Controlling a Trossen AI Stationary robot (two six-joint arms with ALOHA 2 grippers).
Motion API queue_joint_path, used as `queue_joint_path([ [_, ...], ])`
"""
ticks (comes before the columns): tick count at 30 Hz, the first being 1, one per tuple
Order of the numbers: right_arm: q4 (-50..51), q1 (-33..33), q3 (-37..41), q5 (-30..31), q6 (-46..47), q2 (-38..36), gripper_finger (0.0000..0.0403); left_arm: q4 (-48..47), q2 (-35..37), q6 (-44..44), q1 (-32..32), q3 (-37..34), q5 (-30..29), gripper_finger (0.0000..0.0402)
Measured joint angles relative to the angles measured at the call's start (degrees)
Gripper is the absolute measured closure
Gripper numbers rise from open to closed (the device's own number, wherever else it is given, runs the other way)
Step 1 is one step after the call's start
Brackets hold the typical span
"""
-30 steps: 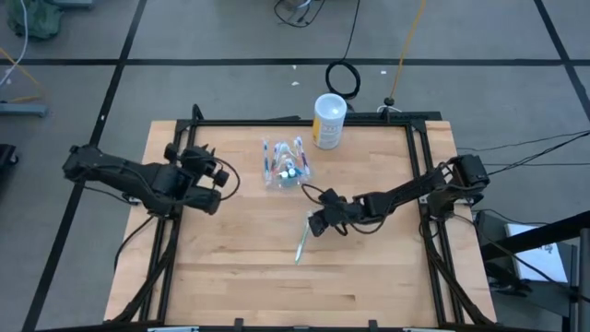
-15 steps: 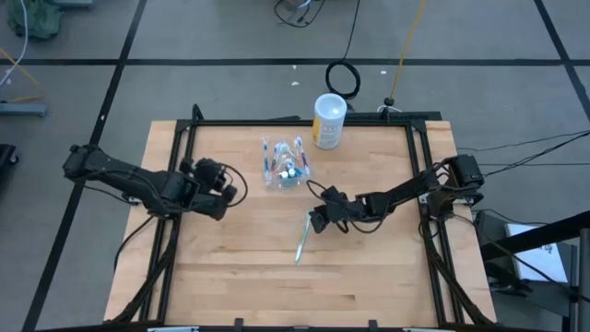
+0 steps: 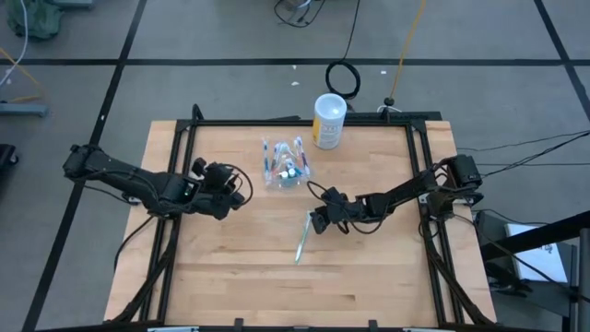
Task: Pick & Place toothbrushing station
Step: Put the green toothbrush into the transparent organizer
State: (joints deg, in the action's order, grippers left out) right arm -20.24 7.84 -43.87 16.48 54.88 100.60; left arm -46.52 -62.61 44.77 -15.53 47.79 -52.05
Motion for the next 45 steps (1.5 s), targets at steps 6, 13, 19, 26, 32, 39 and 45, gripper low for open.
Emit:
queue_joint_path([
  [6, -0.29, 0.17, -0.06, 1.47, 1.62, 2.57, 0.0273, 0.15, 0.0, -0.7, 0.0, 0.0, 0.0, 0.03],
  [13, -4.14, 0.09, -0.1, 0.25, 1.28, 4.24, 0.0273, 0.13, 0.0, -0.7, 0.0, 0.0, 0.04, 0.03],
  [19, -4.02, -0.02, -0.1, 0.17, -1.78, 4.26, 0.028, 0.14, 0.0, -0.7, 0.0, 0.0, 0.07, 0.03],
  [26, -3.98, -0.07, -0.06, -0.13, -6.98, 4.37, 0.0352, 0.13, 0.0, -0.7, 0.0, 0.0, 0.08, 0.03],
  [32, -4.97, -0.07, -0.01, -1.06, -12.44, 4.42, 0.0396, 0.13, 0.0, -1.0, 0.0, 0.0, 0.07, 0.03],
  [39, -5.2, -0.26, -0.01, -0.47, -15.14, 3.83, 0.0402, 0.13, 0.0, -1.15, 0.0, 0.0, 0.09, 0.03],
  [45, -4.47, -0.26, 0.0, -0.5, -19.65, 0.96, 0.0402, 0.11, 0.0, -1.14, 0.0, 0.0, 0.09, 0.03],
])
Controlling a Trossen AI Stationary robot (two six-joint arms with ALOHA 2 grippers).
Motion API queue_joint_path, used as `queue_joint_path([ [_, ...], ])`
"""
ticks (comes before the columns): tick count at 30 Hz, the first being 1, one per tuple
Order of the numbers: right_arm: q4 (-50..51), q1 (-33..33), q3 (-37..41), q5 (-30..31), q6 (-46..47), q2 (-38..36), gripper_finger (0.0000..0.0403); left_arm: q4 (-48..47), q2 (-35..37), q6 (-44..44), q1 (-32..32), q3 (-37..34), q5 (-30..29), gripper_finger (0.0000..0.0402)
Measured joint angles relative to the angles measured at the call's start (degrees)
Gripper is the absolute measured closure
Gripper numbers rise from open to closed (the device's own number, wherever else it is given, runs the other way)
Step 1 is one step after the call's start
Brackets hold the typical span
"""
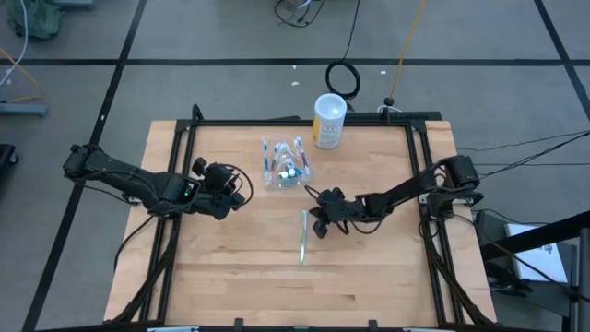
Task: Pick & Place toothbrushing station
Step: Put the green toothbrush into the transparent organizer
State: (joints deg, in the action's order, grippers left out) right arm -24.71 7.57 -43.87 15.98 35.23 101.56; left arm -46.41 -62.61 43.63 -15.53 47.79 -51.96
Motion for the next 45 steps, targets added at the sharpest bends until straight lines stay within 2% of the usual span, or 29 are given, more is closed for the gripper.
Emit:
queue_joint_path([
  [7, -1.57, 0.42, -0.01, -4.1, -8.14, -3.15, 0.0401, 0.0, 0.0, 0.03, 0.0, 0.0, 0.0, 0.03],
  [12, -2.95, -0.12, -0.01, 0.13, -8.92, -3.11, 0.0385, 0.0, 0.0, 0.05, 0.0, 0.0, 0.02, 0.03],
  [17, -2.08, -1.25, 0.01, -0.21, -5.79, -1.82, 0.0343, 0.0, 0.0, 0.05, 0.0, 0.0, 0.01, 0.03],
  [25, -5.08, -1.41, -0.03, -5.76, 3.3, 1.41, 0.0257, 0.0, 0.0, 0.07, 0.0, 0.0, 0.01, 0.03],
  [33, -12.95, 0.59, -0.13, -3.07, 6.17, 8.64, 0.0196, 0.02, 0.0, 0.11, 0.0, 0.0, 0.0, 0.03],
  [39, -17.9, 0.5, -0.32, -1.55, 2.76, 12.38, 0.019, 0.01, 0.0, 0.09, 0.0, 0.0, 0.0, 0.03],
  [45, -17.8, 0.7, -0.38, -2.95, -8.96, 12.55, 0.0211, 0.01, 0.0, 0.09, 0.0, 0.0, 0.0, 0.03],
])
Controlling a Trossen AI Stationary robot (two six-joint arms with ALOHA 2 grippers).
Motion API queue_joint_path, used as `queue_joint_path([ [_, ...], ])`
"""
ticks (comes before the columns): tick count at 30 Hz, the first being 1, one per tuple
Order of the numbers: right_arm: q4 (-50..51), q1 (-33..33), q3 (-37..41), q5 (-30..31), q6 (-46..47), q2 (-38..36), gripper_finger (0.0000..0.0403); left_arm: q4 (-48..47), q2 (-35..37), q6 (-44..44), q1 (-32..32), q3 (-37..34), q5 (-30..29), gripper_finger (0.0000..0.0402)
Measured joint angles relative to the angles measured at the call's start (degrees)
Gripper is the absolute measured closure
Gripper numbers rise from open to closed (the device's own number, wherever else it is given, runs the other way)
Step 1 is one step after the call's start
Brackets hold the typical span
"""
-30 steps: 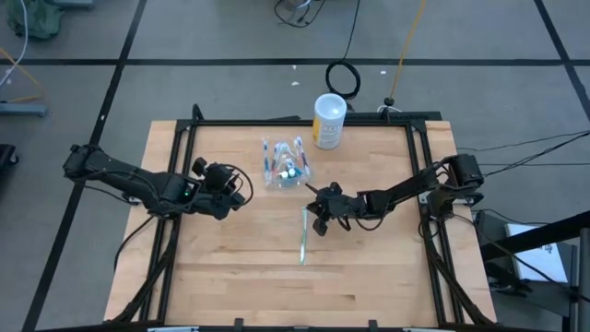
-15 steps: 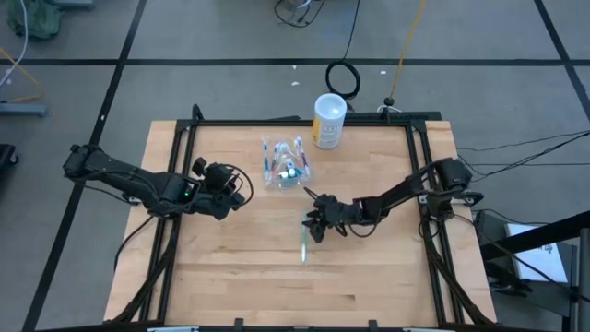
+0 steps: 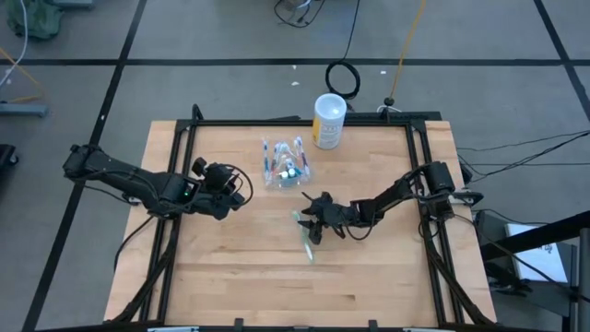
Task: Pick & Place toothbrushing station
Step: Put the green toothbrush into the transparent organizer
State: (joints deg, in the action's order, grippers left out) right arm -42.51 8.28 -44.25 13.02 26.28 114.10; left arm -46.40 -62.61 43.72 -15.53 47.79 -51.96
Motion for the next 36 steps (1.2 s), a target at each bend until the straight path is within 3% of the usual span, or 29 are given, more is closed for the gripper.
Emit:
queue_joint_path([
  [4, 0.81, 0.62, -0.72, -3.66, -2.13, 0.04, 0.0224, 0.01, 0.0, 0.0, 0.01, 0.0, 0.0, 0.03],
  [11, 2.67, 1.15, -1.0, -3.29, -6.23, 0.04, 0.0254, 0.0, 0.0, 0.0, 0.0, 0.0, 0.0, 0.03],
  [20, 0.46, 0.73, -0.84, -12.86, -9.2, -1.49, 0.039, -0.01, -0.02, -0.02, 0.0, 0.0, 0.0, 0.03],
  [23, 0.96, 0.56, -0.68, -13.01, -9.22, -3.35, 0.0393, -0.01, -0.01, -0.02, 0.0, 0.0, 0.0, 0.03],
  [30, 5.76, 0.19, -0.75, -9.83, -14.34, -12.15, 0.0402, -0.01, -0.02, -0.04, 0.0, 0.0, 0.0, 0.03],
  [36, 3.86, -0.25, -0.74, 1.61, -27.42, -21.22, 0.0402, -0.01, -0.02, -0.04, 0.0, 0.0, 0.0, 0.03],
])
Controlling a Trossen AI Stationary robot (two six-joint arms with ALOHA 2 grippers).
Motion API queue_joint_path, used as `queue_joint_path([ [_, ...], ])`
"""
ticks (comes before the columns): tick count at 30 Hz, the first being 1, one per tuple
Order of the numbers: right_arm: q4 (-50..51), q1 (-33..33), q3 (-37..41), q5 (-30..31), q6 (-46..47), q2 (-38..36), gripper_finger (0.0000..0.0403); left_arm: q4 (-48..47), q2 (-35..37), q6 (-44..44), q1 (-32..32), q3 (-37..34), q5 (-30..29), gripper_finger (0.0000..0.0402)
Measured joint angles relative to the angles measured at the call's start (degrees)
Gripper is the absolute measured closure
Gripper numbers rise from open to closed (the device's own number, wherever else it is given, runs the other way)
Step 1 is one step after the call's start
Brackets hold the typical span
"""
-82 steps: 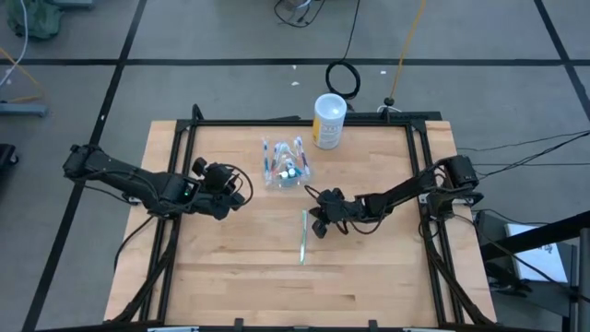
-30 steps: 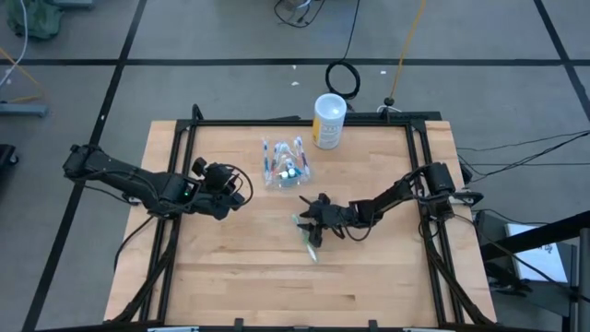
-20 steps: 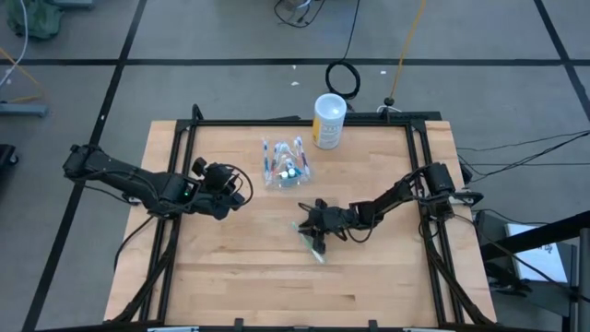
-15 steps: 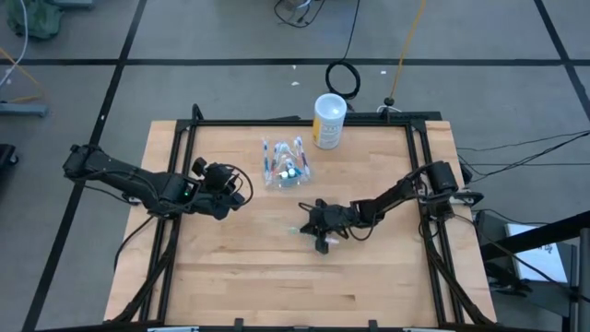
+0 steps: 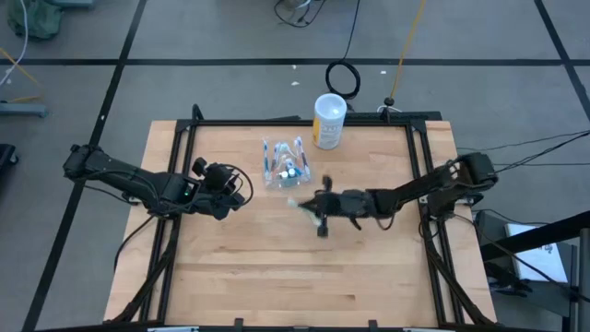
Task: Pick & Place toothbrushing station
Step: Put the green toothbrush into the transparent organizer
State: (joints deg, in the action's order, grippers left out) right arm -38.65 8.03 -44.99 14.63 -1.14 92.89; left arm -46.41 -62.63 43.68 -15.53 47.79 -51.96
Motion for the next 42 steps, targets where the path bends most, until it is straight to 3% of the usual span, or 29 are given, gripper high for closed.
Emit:
queue_joint_path([
  [3, -6.38, -1.45, 0.0, 8.82, -10.83, -3.2, 0.0402, 0.0, 0.0, 0.02, 0.0, 0.0, 0.0, 0.03],
  [5, -13.96, -3.19, -0.06, 10.05, -19.52, -4.08, 0.0402, 0.02, 0.0, 0.02, 0.0, 0.0, 0.0, 0.03],
  [9, -24.01, -7.83, -0.11, -1.71, -32.94, -3.97, 0.0403, 0.04, 0.0, 0.15, 0.0, 0.0, -0.02, 0.03],
  [11, -25.6, -10.51, -0.11, -7.09, -31.29, -3.84, 0.0403, 0.08, 0.0, 0.15, 0.01, 0.0, -0.1, 0.03],
  [15, -25.3, -15.98, -0.06, -7.05, -23.14, -2.32, 0.0403, 0.11, 0.0, 0.17, 0.02, 0.0, -0.13, 0.03],
  [19, -30.36, -20.87, -0.13, -11.83, -21.65, 1.65, 0.0403, 0.17, 0.0, 0.11, 0.07, 0.0, -0.17, 0.03],
  [30, -33.44, -27.16, -0.11, -11.71, -13.95, 13.1, 0.0403, 0.22, 0.0, 0.07, 0.07, 0.0, -0.57, 0.03],
  [34, -32.54, -27.0, -0.11, -11.6, -16.65, 15.02, 0.0403, 0.21, 0.0, -0.02, 0.07, 0.01, -0.57, 0.03],
  [38, -30.25, -25.5, 0.76, -9.83, -17.84, 14.25, 0.0403, 0.2, 0.0, -0.02, 0.07, 0.0, -0.57, 0.03],
  [42, -29.18, -23.24, 3.54, -0.22, -21.19, 11.55, 0.0403, 0.19, 0.0, -0.02, 0.07, 0.0, -0.57, 0.03],
])
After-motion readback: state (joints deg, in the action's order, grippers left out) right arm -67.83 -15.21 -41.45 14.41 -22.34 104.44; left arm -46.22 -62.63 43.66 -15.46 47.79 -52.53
